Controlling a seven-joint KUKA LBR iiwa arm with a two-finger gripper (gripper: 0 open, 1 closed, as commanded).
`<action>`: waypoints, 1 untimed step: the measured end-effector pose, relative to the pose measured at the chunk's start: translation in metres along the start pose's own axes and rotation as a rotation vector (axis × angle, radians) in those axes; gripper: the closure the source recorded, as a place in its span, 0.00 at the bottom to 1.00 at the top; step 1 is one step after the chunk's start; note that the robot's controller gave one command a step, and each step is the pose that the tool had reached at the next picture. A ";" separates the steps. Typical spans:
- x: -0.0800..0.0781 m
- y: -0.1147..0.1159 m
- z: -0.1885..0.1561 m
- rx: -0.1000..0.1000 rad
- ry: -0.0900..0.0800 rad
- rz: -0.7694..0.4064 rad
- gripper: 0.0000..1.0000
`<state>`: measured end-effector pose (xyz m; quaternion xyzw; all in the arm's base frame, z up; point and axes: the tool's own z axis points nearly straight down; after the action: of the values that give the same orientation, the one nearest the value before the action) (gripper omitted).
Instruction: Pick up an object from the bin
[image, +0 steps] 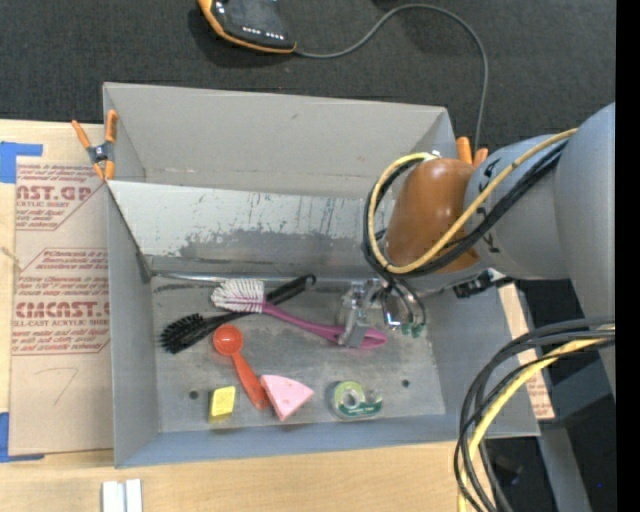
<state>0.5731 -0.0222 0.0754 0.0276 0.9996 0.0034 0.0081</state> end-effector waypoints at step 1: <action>-0.012 0.001 0.005 0.000 -0.005 -0.026 1.00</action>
Offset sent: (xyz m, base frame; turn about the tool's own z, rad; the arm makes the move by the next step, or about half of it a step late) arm -0.0045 -0.0003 -0.0054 -0.0087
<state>0.5849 -0.0219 0.0709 0.0146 0.9998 0.0033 0.0107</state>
